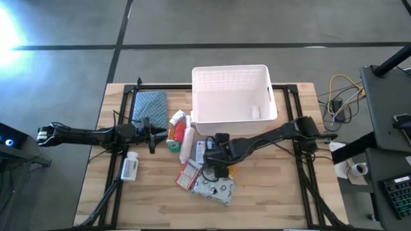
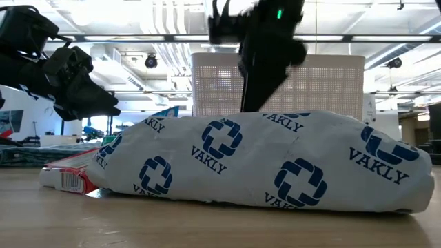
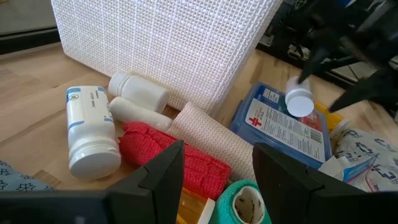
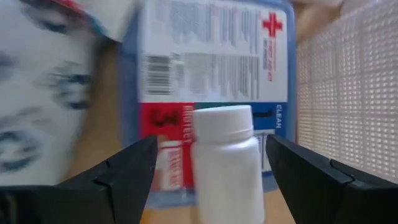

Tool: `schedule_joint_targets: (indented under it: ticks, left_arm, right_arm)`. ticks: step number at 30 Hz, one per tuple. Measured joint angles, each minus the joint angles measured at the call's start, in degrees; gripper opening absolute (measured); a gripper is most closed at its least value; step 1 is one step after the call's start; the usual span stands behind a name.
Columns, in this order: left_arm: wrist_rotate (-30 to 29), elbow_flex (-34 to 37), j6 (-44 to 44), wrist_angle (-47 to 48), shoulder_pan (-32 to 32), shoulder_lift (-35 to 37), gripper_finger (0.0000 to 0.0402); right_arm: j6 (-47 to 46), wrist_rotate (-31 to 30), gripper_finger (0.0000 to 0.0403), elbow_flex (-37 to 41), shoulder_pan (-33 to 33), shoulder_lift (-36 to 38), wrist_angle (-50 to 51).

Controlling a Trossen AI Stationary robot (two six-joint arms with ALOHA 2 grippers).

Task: Pick & place medical supplies in basket/bin
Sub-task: Put the white pill bottle into the white bin

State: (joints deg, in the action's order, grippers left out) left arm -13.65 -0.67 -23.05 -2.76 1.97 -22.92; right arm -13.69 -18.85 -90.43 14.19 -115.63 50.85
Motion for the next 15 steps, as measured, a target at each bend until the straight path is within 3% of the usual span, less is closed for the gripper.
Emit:
schedule_joint_targets:
  ticks: [7,9,15]
  left_arm:
    - [0.0,0.0,0.0,0.0,0.0,0.0,0.0171]
    - [0.0,0.0,0.0,0.0,0.0,0.0,0.0171]
    - [0.0,0.0,0.0,0.0,0.0,0.0,0.0171]
  right_arm:
    - [-4.8,0.1,0.0273,-0.2,-1.8,-3.4,4.1]
    - [-6.2,2.6,0.0264,-0.3,-2.4,-3.5,5.2]
    - [-9.6,8.1,0.0201,0.1,-3.5,-1.9,6.1]
